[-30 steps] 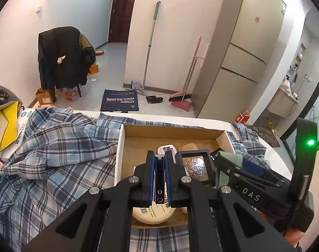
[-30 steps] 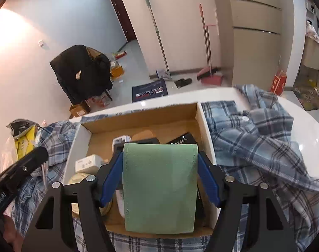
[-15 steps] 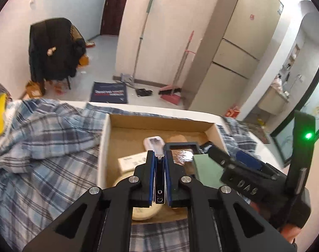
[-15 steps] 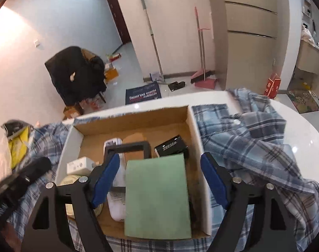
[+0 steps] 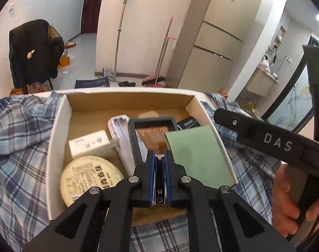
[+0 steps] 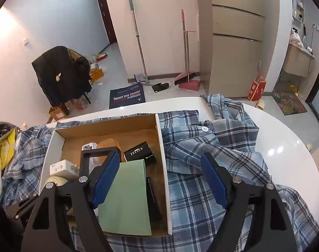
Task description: Organize rigid objects
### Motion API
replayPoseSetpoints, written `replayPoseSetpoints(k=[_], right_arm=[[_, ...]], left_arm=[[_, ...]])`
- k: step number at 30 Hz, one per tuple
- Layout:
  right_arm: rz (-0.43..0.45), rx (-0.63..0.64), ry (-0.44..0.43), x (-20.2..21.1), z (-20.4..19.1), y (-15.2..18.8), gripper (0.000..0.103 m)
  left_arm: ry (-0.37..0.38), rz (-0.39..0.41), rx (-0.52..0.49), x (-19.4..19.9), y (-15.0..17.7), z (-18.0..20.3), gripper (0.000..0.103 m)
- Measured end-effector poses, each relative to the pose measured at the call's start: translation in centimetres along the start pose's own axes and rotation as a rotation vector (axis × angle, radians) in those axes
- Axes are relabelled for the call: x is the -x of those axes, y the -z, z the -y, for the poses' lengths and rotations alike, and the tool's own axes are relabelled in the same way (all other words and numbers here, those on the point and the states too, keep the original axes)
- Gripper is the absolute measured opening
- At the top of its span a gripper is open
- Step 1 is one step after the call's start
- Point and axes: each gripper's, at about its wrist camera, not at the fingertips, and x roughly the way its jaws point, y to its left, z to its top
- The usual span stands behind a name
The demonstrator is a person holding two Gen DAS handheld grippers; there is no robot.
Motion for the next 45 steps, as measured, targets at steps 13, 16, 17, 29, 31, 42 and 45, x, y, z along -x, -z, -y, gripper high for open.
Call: replayPoseSetpoints(k=[13,16,17,29,31,42,45], right_arm=[[-0.068,-0.034,-0.063,-1.3,0.5,0.5,0.078],[-0.050,-0.034,-0.059,-0.8,0.5,0.3,0.078],[-0.039,-0.037,-0.062,-0.5,0.5,0.2,0.078],[0.221,-0.009,-0.111,10.8,0.5,0.9,0.078],[0.288,0.010,-0.116,13.7,0.5,1.7,0.078],[0.625,0.090,-0.158,24.1,-0.3,8.0,0.103],[0.658,0.101,-0.126,24.3,-0.3,9.2,0.103]], left_arm=[[-0.009,0.025,-0.006,-0.9,0.7,0.6,0.010],[-0.006,0.084,0.017,0.3,0.4,0.0,0.010],[-0.013,0.110,0.025,1.0,0.3,-0.2,0.010],[-0.122,0.540,-0.065,16.3,0.8,0.9,0.075],[-0.128,0.577,-0.083,18.7,1.3,1.0,0.077],[-0.234,0.732,-0.214,27.0,8.4,1.7,0.093],[-0.209,0.767,-0.179,28.2,10.1,1.0,0.102]])
